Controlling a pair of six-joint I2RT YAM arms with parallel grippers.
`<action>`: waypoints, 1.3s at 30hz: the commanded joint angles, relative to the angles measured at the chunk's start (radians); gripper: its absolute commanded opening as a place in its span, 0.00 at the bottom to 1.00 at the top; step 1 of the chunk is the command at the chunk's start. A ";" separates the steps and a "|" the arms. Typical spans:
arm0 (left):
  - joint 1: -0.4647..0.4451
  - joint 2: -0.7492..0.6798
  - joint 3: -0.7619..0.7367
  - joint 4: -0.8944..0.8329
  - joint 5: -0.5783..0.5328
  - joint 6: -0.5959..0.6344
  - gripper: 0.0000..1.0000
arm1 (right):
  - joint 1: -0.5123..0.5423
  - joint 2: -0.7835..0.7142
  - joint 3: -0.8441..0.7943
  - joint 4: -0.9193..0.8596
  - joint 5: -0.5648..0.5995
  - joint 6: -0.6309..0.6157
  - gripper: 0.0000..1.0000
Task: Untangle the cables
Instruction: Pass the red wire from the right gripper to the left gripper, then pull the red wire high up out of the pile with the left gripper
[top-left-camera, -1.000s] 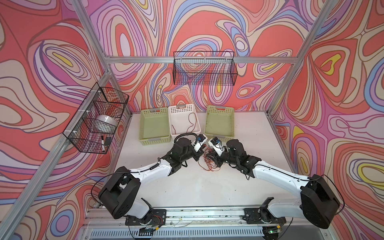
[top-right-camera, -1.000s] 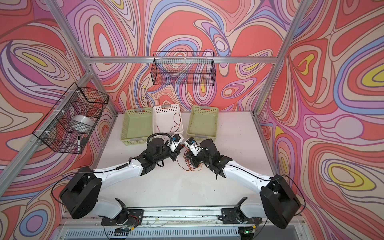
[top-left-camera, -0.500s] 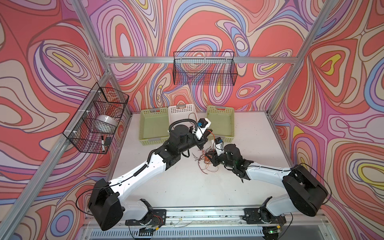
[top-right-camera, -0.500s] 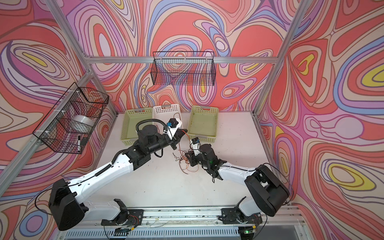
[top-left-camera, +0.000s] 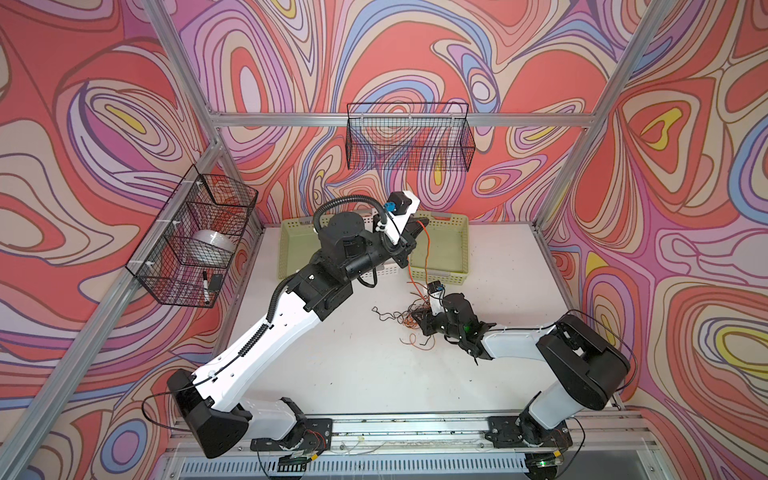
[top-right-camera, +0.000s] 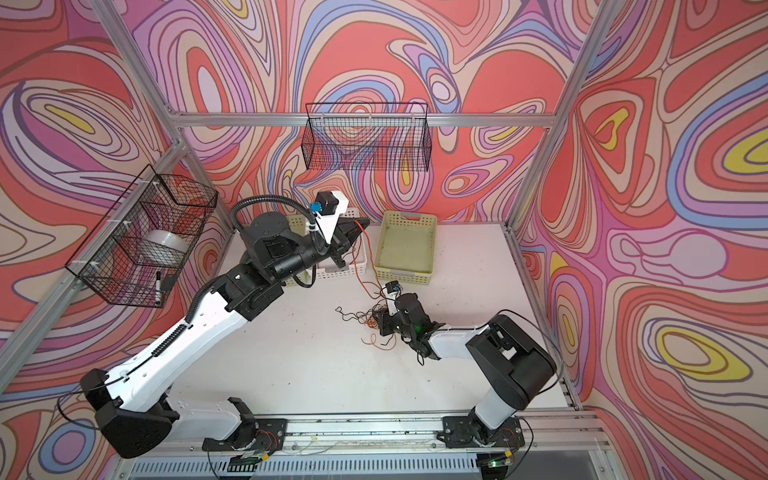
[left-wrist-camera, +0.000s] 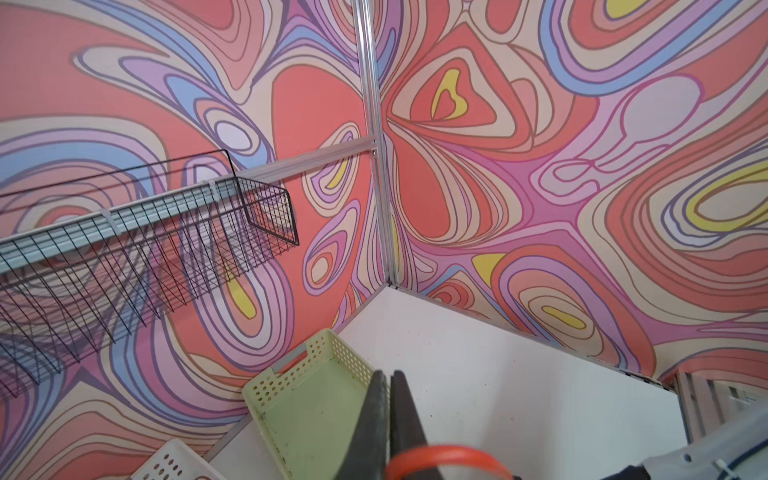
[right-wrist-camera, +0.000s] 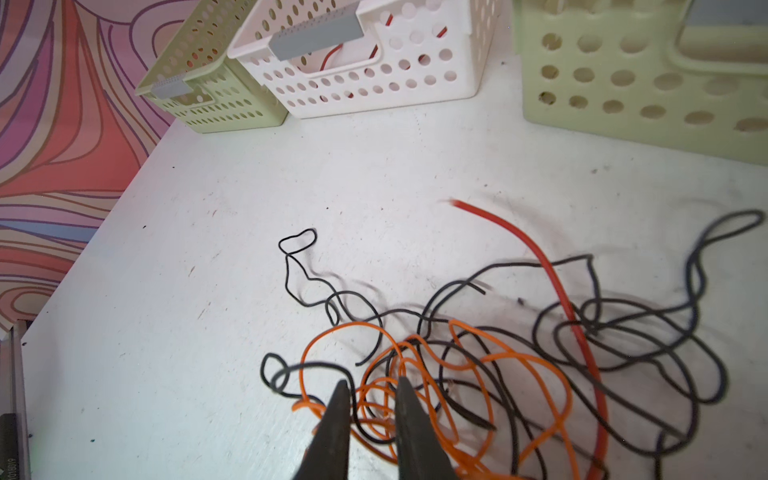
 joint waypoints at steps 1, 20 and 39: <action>0.006 0.019 0.087 -0.057 -0.026 0.022 0.00 | 0.002 0.033 -0.019 0.005 0.010 0.019 0.18; 0.058 0.136 0.484 -0.173 -0.038 -0.027 0.00 | 0.003 0.083 -0.052 0.098 -0.027 0.019 0.27; 0.078 0.288 0.778 -0.058 -0.207 -0.036 0.00 | 0.003 0.137 -0.073 0.177 -0.016 0.031 0.38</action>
